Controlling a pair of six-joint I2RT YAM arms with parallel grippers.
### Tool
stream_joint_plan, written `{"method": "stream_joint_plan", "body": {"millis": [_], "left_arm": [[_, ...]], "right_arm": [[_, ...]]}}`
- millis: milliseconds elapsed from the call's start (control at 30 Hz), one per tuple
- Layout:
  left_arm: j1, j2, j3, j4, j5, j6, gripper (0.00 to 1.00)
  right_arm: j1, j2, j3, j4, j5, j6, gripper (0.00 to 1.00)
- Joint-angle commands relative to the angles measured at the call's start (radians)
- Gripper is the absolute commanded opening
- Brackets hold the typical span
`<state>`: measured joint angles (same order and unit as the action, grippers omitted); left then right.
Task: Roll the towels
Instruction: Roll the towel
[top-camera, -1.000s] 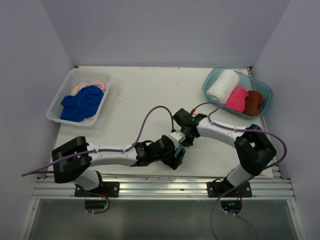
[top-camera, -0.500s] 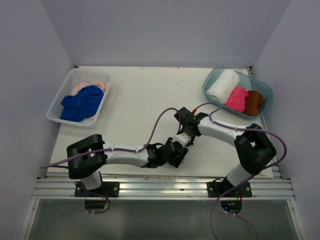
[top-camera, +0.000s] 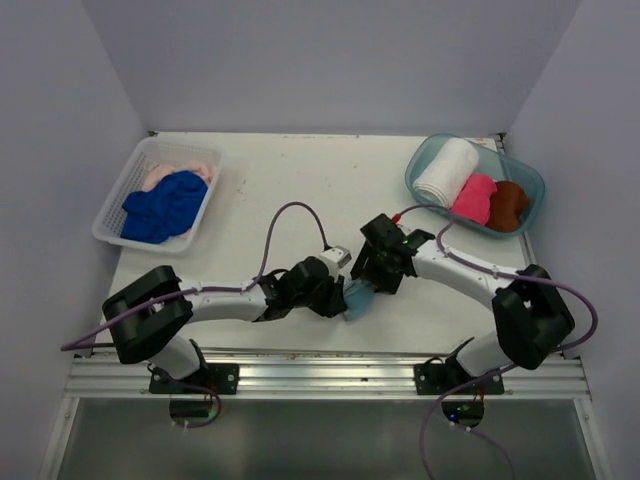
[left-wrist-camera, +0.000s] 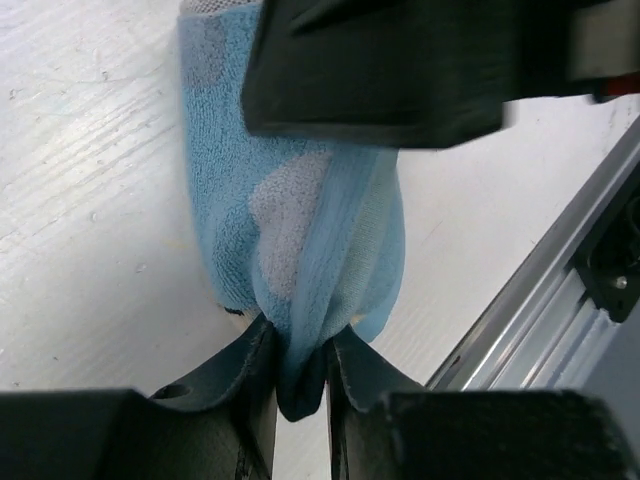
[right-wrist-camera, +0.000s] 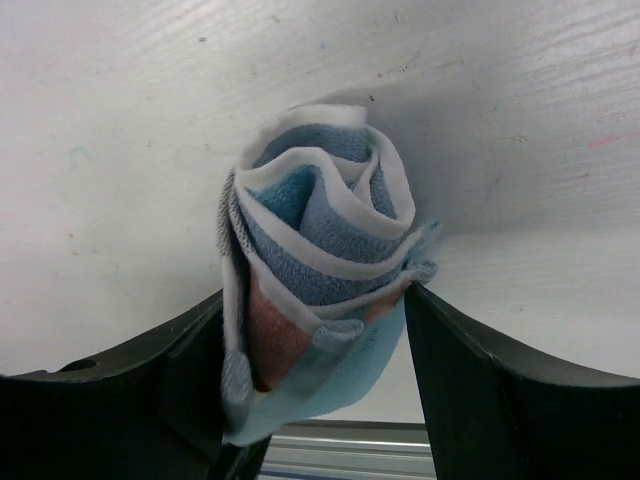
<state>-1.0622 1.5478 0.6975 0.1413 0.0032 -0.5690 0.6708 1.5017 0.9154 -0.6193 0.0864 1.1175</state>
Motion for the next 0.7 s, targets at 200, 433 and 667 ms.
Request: {"method": "stream_joint_plan", "body": {"millis": [200,433,667], "left_arm": [[0.145,0.011,-0.096,0.253,0.4,-0.123,0.23],[0.214,0.054,-0.104,0.314,0.527,-0.201,0.2],[0.318,0.061,-0.18,0.435,0.638,-0.334,0.21]], "right_arm": [[-0.025,-0.141,-0.095,0.145,-0.083,-0.094,0.76],[-0.027,-0.251,-0.154,0.198,-0.053,-0.088,0.81],[-0.025,-0.403,-0.181,0.178,0.059,-0.077,0.82]]}}
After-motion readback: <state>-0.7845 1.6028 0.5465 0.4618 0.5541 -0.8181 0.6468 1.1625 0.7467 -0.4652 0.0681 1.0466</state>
